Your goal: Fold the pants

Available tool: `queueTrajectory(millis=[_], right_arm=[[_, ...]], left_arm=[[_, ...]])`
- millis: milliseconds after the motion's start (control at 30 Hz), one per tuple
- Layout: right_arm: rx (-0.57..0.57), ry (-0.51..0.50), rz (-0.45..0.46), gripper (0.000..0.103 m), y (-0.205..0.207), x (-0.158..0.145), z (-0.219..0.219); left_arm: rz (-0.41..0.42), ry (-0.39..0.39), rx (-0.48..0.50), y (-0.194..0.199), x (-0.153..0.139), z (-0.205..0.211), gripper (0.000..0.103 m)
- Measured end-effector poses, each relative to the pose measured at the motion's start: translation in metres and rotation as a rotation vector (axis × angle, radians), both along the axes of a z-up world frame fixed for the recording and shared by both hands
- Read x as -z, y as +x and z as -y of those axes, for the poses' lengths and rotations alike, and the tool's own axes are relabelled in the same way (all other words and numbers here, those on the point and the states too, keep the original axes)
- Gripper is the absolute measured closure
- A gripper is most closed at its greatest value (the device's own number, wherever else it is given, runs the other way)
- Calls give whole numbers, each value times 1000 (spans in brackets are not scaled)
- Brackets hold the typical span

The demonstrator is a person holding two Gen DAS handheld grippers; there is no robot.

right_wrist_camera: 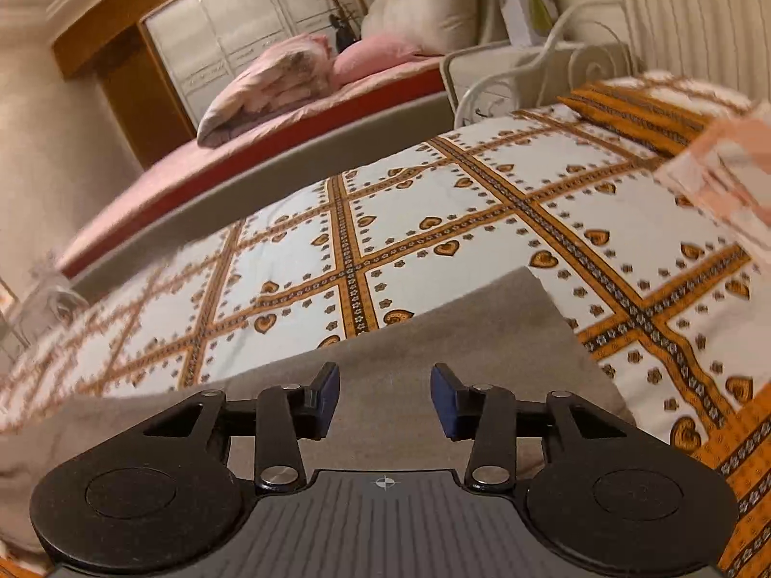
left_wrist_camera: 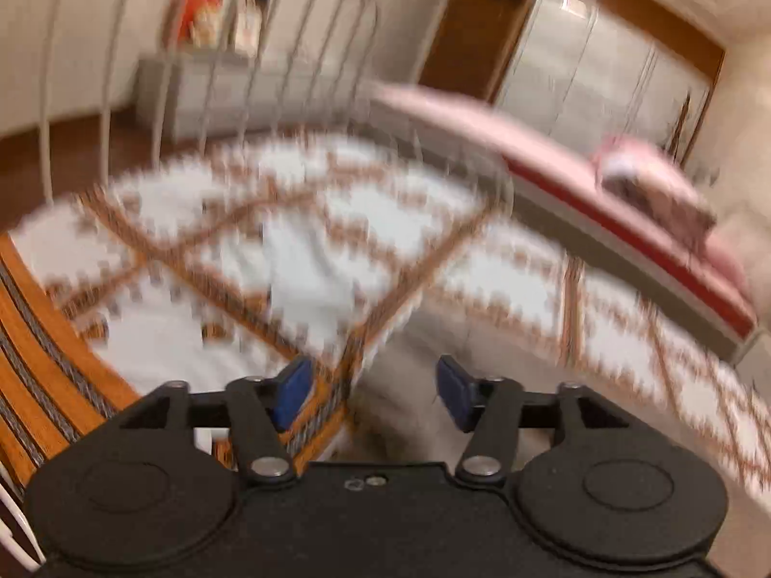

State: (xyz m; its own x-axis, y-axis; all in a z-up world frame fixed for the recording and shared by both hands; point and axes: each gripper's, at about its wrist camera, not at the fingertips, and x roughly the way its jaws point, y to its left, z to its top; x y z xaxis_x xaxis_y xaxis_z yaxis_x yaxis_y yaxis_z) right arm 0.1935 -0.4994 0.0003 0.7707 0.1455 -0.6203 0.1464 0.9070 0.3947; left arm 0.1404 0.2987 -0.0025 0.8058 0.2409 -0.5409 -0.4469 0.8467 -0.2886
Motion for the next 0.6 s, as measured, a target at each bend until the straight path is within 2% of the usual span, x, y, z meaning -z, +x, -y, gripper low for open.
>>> queueTrajectory(millis=[33,67,133,200,267,333,367,400,433,467,567,600], right_arm=[[-17,16,-2,60,-1,1,0],[-41,25,-12,60,0,3,-2],[-99,54,-46,60,4,9,-10],[-124,116,-89,60,10,18,-11],[-121,162,-167,60,18,34,-4],[20,77,-213,61,19,39,12],[81,91,-189,61,13,35,23],[115,164,-148,61,4,32,37],[122,247,-114,61,-6,29,50],[130,279,-114,61,-14,28,56],[158,369,-195,61,-37,42,70],[166,377,-192,61,-41,43,74]], left_arm=[[30,14,26,1,-5,8,36],[55,19,84,6,-8,17,33],[57,16,205,21,-7,37,26],[9,-5,305,40,2,53,24],[-92,-32,385,59,19,61,20],[-244,-30,418,71,42,66,21],[-247,14,451,69,46,70,21],[-237,58,480,67,46,74,18],[-239,64,491,65,46,75,18],[-237,65,495,63,47,76,18],[-232,69,512,61,48,74,17],[-230,62,511,61,48,74,16]])
